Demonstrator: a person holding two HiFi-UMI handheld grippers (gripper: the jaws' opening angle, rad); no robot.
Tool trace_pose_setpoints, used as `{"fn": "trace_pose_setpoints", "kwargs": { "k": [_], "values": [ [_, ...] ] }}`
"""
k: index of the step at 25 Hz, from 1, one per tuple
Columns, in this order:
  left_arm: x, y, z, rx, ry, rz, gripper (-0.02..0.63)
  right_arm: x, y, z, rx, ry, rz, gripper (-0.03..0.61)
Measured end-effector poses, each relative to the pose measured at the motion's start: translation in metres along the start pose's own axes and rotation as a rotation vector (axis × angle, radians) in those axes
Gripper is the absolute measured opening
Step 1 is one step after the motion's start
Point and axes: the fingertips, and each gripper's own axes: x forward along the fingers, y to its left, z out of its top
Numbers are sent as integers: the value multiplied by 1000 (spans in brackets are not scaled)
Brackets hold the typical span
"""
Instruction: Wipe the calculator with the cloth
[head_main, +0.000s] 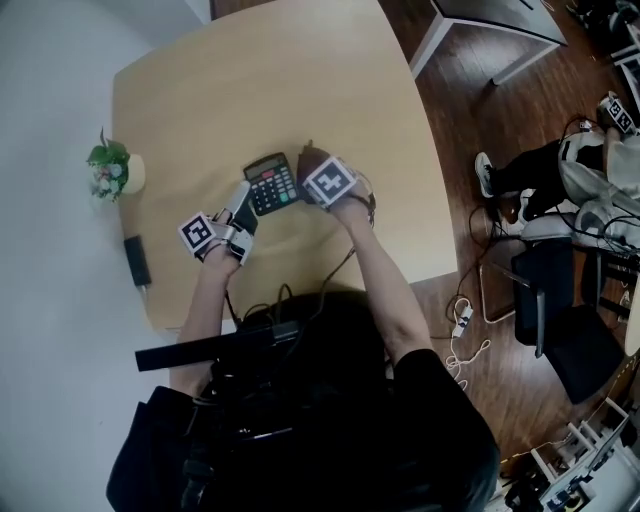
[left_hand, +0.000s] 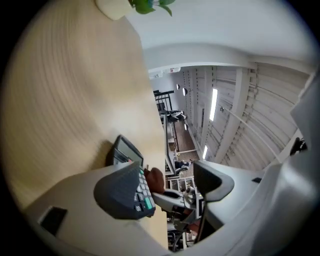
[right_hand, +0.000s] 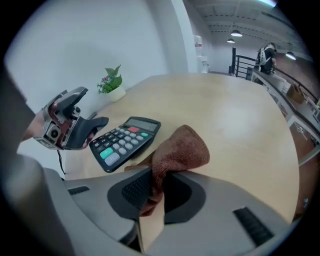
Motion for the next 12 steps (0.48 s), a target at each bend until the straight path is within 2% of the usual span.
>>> {"fn": "trace_pose_setpoints", "kwargs": {
  "k": [2, 5, 8, 12],
  "values": [
    [-16, 15, 19, 21, -57, 53, 347, 3, 4, -8, 26, -13, 29, 51],
    [-29, 51, 29, -16, -92, 133, 347, 8, 27, -5, 21, -29, 87, 51],
    [-24, 72, 22, -52, -66, 148, 347, 15, 49, 1, 0, -17, 107, 49],
    [-14, 81, 28, -61, -65, 134, 334, 28, 59, 13, 0, -40, 105, 49]
  ]
}}
